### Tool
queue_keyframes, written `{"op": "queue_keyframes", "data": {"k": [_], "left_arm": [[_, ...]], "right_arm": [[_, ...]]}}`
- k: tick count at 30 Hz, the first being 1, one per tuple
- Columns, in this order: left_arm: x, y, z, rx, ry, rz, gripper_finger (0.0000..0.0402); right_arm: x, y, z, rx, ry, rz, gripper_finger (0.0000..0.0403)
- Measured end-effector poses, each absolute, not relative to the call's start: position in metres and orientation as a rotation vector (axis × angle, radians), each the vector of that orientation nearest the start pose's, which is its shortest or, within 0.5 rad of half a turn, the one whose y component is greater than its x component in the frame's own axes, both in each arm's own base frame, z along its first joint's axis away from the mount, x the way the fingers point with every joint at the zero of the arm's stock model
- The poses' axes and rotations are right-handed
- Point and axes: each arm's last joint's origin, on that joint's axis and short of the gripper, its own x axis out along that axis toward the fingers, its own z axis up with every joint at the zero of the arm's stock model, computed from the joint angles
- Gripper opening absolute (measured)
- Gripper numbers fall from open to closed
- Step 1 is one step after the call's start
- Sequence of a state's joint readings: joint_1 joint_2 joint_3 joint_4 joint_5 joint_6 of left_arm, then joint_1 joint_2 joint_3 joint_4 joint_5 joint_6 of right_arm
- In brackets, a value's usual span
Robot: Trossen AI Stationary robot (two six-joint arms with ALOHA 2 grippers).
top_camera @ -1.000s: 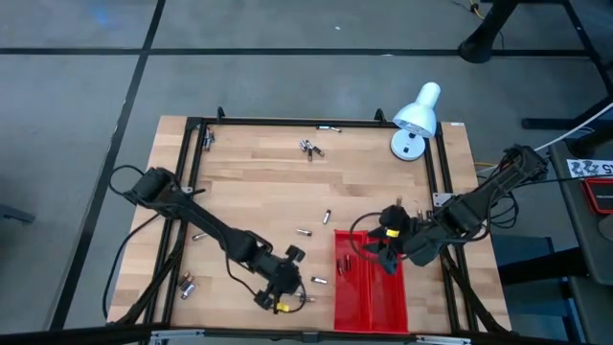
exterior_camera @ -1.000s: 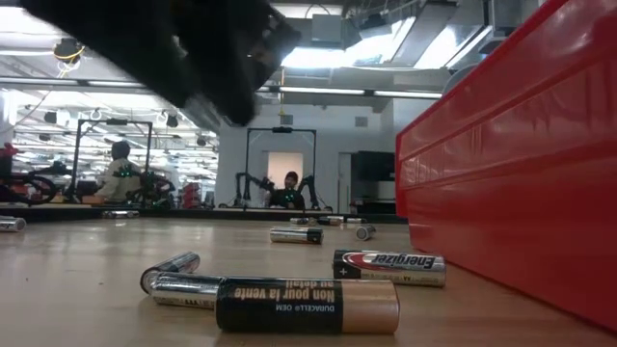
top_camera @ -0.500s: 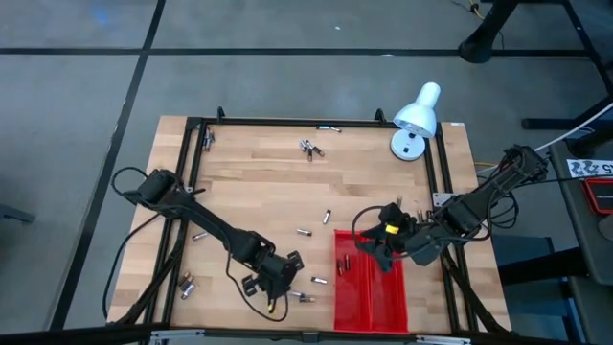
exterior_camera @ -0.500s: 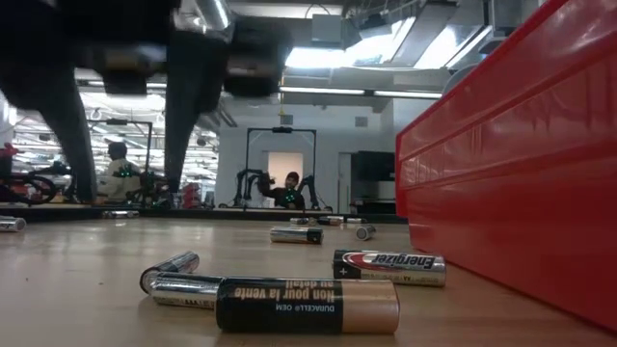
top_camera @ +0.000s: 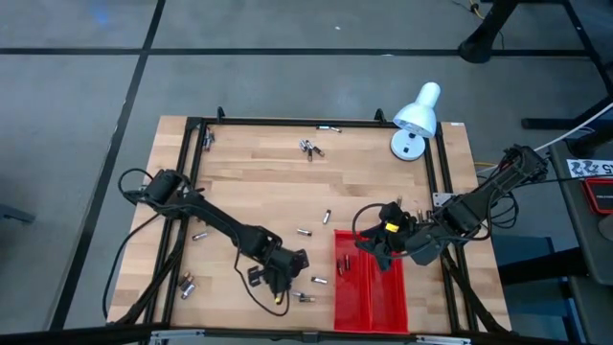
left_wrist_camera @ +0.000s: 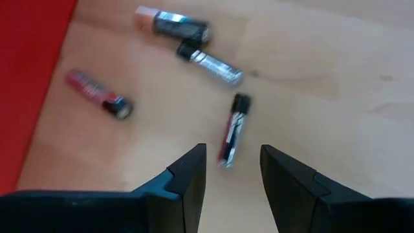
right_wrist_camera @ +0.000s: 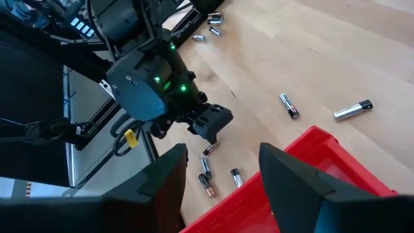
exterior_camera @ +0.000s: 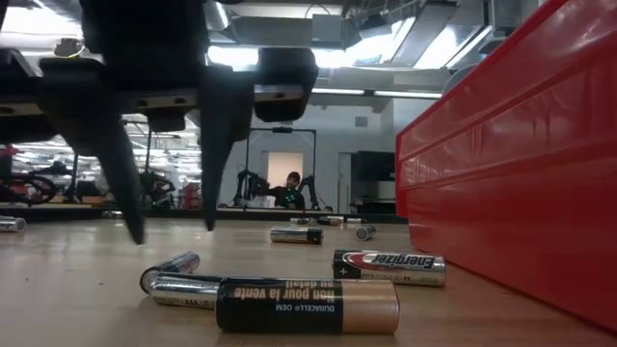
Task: Sort batteries
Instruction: Put the silver battery into the right red bin
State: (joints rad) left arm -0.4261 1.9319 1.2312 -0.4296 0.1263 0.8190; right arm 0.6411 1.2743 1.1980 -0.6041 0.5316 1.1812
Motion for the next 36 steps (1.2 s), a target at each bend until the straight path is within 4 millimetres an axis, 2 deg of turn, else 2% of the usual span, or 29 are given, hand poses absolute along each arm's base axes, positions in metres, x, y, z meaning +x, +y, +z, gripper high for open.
{"op": "queue_keyframes", "data": {"k": [6,12,15,21,26,32,36], "left_arm": [[0.349,-0.159,0.135,0.831,0.891,-0.985,0.0137],[0.351,-0.159,0.129,0.776,0.922,-0.969,0.0132],[0.351,-0.159,0.128,0.759,0.940,-0.963,0.0106],[0.349,-0.159,0.128,0.689,0.970,-0.955,0.0027],[0.349,-0.160,0.128,0.596,1.000,-0.920,0.0017],[0.345,-0.158,0.139,0.523,1.026,-0.877,0.0020],[0.341,-0.157,0.163,0.468,0.988,-0.841,0.0014]], "right_arm": [[0.220,0.146,0.339,0.774,0.538,-0.231,0.0195],[0.221,0.146,0.339,0.775,0.537,-0.231,0.0195],[0.221,0.146,0.339,0.774,0.538,-0.231,0.0195],[0.220,0.146,0.339,0.768,0.539,-0.231,0.0195],[0.220,0.146,0.337,0.754,0.552,-0.239,0.0195],[0.219,0.145,0.337,0.742,0.560,-0.243,0.0195],[0.219,0.145,0.337,0.717,0.563,-0.237,0.0195]]}}
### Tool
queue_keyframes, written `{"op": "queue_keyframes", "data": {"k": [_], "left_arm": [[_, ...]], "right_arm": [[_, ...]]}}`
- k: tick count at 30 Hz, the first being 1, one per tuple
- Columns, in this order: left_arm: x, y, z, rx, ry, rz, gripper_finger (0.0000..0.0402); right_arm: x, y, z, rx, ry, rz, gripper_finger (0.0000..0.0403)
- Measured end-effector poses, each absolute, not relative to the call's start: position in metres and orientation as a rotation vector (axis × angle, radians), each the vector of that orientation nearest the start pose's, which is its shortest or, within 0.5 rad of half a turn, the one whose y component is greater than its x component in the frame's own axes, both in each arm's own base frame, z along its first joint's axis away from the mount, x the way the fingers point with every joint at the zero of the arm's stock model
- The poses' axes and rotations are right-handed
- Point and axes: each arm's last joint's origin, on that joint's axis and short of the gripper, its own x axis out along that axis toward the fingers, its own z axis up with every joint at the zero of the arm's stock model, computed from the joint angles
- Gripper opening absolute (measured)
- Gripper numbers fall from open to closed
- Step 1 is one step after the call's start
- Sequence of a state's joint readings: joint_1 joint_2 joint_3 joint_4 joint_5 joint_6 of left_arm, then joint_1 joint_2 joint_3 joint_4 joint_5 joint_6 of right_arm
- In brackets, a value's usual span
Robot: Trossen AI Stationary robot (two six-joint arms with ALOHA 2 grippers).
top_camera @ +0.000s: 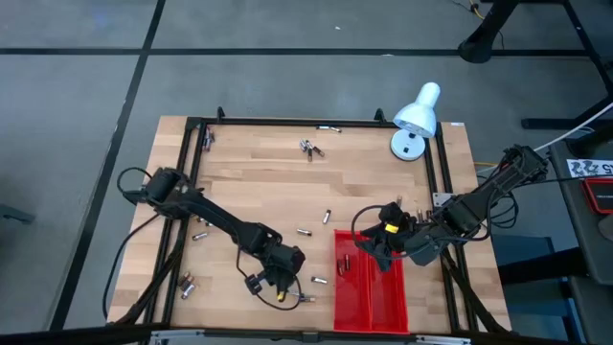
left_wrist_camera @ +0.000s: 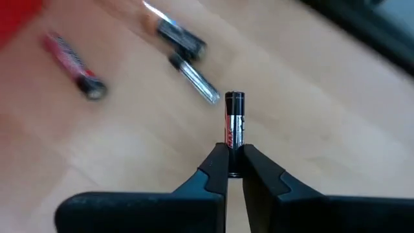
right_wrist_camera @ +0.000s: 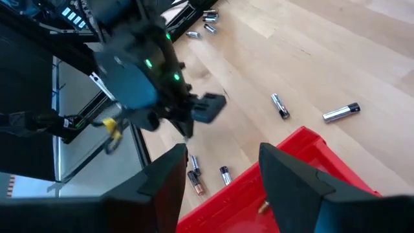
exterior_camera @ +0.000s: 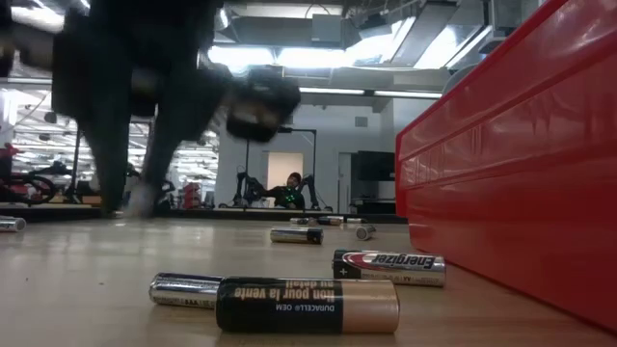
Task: Sort batteries
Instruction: Put the silver battery into the right red bin
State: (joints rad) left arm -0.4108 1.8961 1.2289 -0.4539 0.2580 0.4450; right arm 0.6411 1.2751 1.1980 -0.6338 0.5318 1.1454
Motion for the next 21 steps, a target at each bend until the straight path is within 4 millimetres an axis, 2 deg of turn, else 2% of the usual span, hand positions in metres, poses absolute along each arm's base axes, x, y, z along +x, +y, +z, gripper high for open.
{"op": "queue_keyframes", "data": {"k": [3,9,14,16,21], "left_arm": [[0.337,-0.154,0.183,0.405,0.973,-0.794,0.0014],[0.325,-0.144,0.240,0.272,0.837,-0.645,0.0018],[0.320,-0.128,0.285,0.154,0.651,-0.461,0.0017],[0.322,-0.122,0.297,0.108,0.574,-0.385,0.0022],[0.331,-0.110,0.312,0.011,0.437,-0.288,0.0025]], "right_arm": [[0.219,0.145,0.336,0.697,0.566,-0.231,0.0195],[0.220,0.146,0.334,0.636,0.580,-0.220,0.0195],[0.222,0.147,0.334,0.538,0.576,-0.179,0.0195],[0.225,0.149,0.336,0.485,0.547,-0.154,0.0195],[0.233,0.151,0.338,0.272,0.488,-0.111,0.0195]]}}
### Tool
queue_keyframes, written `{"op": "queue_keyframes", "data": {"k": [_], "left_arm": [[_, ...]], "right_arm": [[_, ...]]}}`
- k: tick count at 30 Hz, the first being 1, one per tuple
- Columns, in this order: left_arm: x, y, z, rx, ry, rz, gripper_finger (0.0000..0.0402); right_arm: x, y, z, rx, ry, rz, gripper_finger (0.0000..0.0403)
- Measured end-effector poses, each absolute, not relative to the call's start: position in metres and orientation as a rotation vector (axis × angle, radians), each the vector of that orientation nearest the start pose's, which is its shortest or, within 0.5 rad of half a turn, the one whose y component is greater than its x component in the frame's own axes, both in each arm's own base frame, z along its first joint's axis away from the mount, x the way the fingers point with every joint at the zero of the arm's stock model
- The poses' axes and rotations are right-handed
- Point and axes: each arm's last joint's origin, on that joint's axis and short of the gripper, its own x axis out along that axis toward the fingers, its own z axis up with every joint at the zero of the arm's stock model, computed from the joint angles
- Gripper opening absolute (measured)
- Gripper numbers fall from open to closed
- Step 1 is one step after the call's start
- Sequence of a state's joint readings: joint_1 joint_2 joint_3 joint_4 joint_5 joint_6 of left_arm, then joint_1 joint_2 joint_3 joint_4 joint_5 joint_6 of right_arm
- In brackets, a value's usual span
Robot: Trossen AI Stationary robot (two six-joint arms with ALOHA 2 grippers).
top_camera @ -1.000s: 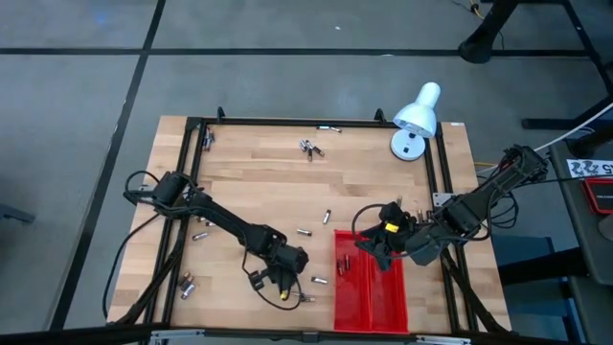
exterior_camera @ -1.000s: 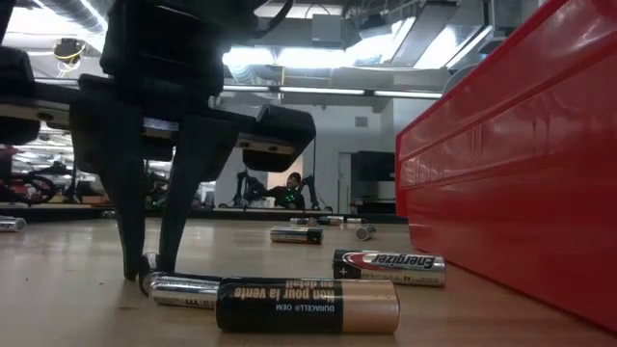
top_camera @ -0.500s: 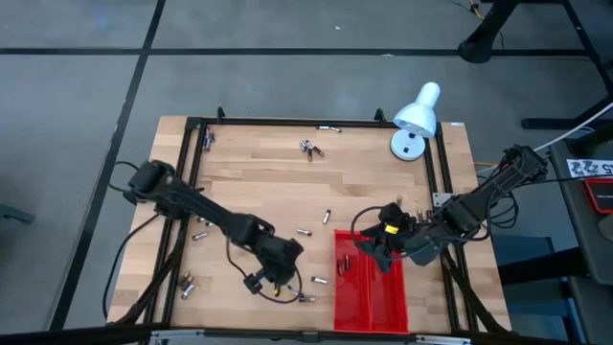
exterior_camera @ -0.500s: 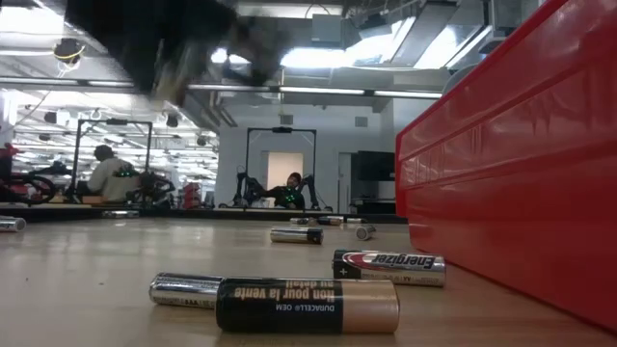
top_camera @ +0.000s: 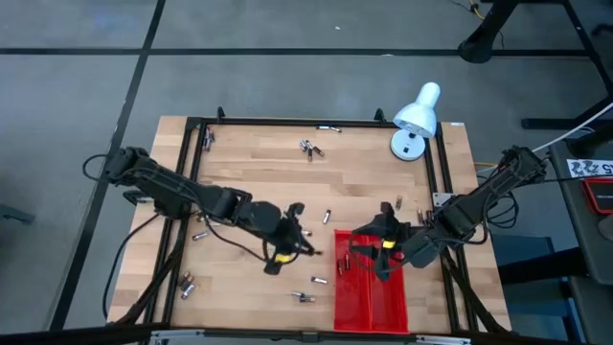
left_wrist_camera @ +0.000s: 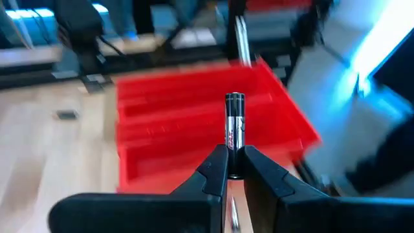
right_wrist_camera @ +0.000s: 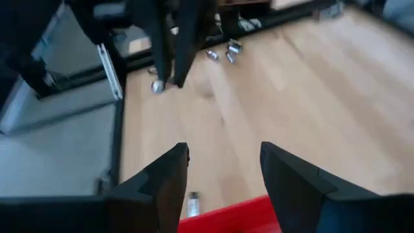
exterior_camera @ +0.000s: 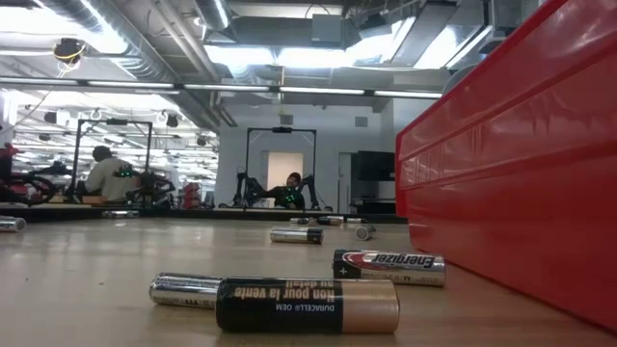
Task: Sort batteries
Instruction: Put the silver battery into the right red bin
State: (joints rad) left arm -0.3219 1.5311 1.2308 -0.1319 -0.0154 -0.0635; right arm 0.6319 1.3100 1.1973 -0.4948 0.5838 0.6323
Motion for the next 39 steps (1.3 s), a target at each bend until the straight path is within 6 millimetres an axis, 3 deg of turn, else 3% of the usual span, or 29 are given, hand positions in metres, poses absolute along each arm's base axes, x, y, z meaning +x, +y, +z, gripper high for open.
{"op": "queue_keyframes", "data": {"k": [4,14,28,33,39], "left_arm": [[0.336,-0.104,0.318,0.003,0.369,-0.270,0.0020],[0.341,-0.102,0.333,0.017,0.195,-0.202,0.0023],[0.342,-0.100,0.340,0.013,0.131,-0.184,0.0022],[0.342,-0.100,0.340,0.024,0.128,-0.185,0.0024],[0.342,-0.100,0.340,0.028,0.128,-0.177,0.0025]], "right_arm": [[0.239,0.153,0.340,0.130,0.450,-0.075,0.0195],[0.250,0.158,0.360,0.101,0.248,-0.018,0.0195],[0.271,0.148,0.360,0.112,0.184,-0.010,0.0194],[0.271,0.149,0.360,0.113,0.185,-0.004,0.0170],[0.271,0.149,0.360,0.111,0.186,-0.005,0.0113]]}}
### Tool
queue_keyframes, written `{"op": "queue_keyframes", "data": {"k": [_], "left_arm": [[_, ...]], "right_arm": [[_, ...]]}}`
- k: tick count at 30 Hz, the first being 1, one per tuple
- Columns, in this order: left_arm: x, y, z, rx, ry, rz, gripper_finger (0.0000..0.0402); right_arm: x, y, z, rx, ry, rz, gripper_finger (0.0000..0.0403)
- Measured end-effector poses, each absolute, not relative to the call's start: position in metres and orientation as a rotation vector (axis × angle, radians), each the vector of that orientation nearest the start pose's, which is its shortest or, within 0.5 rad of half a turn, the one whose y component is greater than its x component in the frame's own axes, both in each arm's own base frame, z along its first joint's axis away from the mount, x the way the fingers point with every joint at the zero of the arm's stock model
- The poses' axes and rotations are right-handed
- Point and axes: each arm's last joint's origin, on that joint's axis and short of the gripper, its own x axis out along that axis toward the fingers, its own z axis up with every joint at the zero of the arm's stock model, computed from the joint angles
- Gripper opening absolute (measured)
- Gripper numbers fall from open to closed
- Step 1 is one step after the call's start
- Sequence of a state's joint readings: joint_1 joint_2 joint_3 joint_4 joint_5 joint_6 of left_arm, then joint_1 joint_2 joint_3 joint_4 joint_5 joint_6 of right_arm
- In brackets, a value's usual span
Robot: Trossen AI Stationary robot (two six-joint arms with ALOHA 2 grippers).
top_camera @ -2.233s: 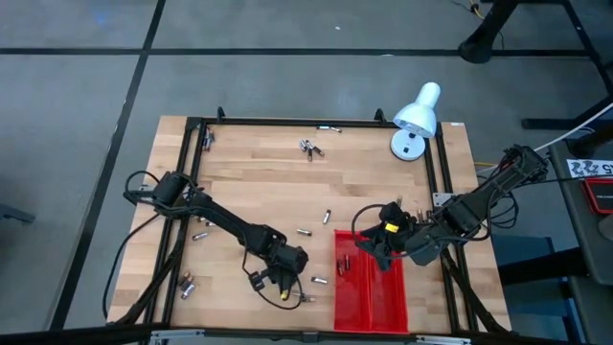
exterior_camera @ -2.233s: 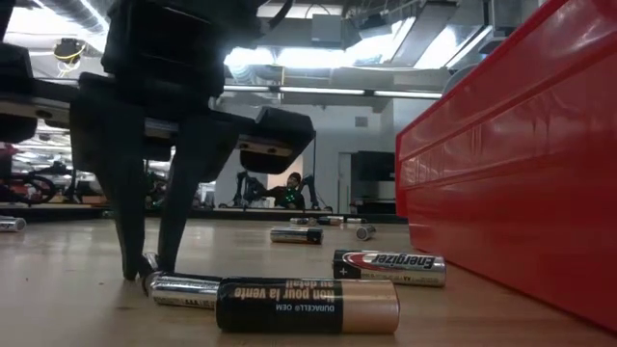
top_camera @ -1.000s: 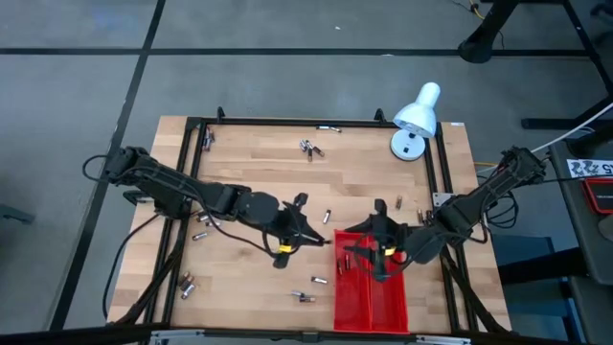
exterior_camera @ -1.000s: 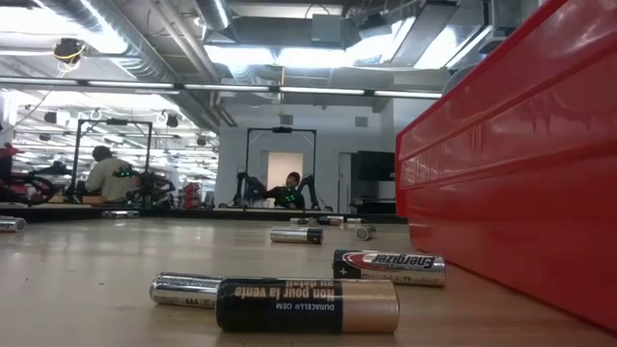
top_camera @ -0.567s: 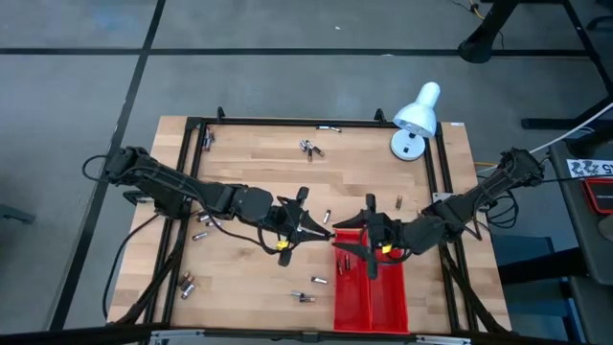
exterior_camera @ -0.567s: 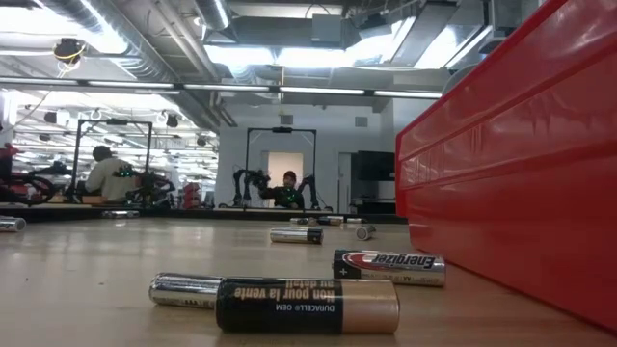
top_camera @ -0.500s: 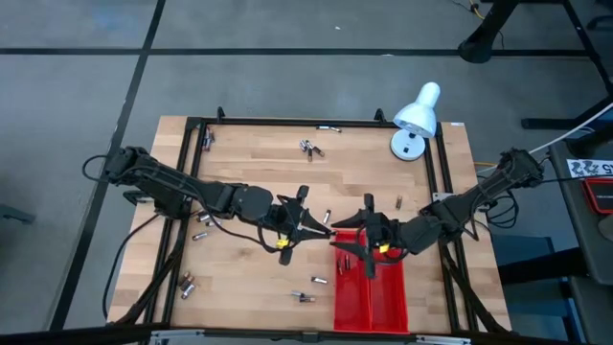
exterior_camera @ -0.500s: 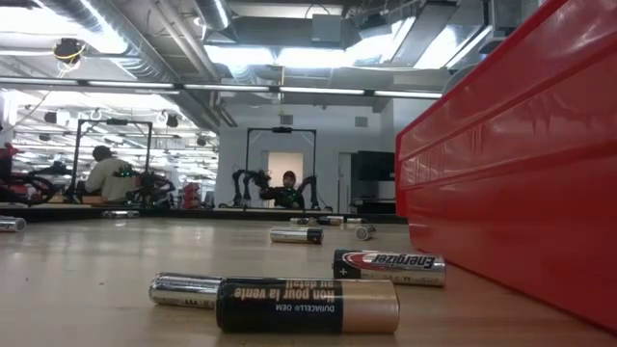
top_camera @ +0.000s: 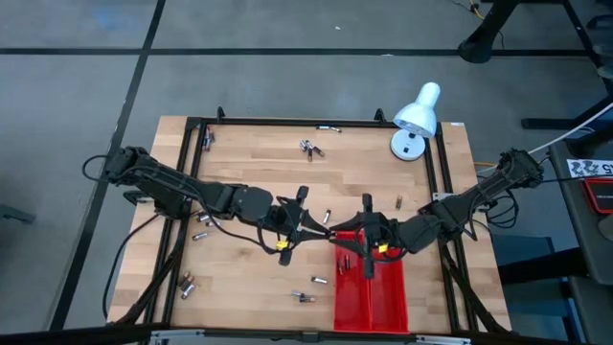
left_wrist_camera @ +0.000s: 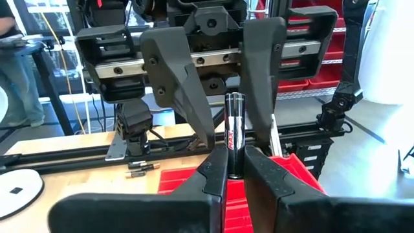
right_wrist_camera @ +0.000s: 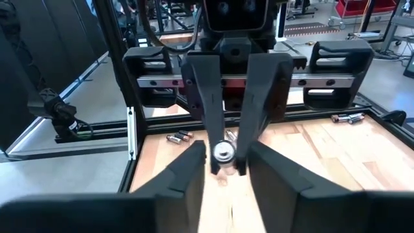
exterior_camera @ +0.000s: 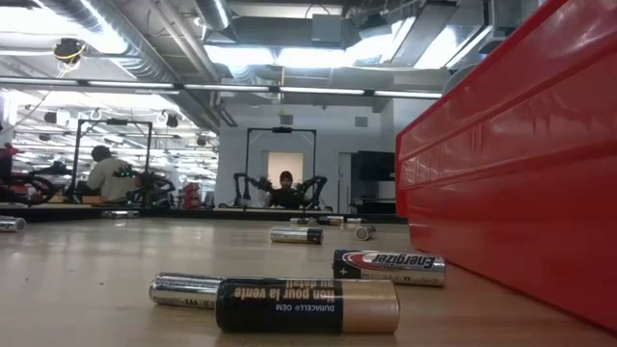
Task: Sort batteries
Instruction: Put the silver battery into the right red bin
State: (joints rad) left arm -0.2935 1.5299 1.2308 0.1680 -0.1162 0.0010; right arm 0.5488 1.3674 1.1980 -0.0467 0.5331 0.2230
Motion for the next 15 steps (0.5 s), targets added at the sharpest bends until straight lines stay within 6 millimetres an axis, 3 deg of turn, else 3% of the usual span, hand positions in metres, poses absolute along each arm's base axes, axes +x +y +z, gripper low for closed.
{"op": "queue_keyframes", "data": {"k": [9,15], "left_arm": [[0.3430,-0.0969,0.3381,0.016,0.148,-0.166,0.0040],[0.3433,-0.0938,0.3345,-0.010,0.190,-0.158,0.0077]], "right_arm": [[0.2711,0.1483,0.3598,0.105,0.187,-0.010,0.0024],[0.2710,0.1482,0.3591,0.113,0.193,-0.013,0.0024]]}}
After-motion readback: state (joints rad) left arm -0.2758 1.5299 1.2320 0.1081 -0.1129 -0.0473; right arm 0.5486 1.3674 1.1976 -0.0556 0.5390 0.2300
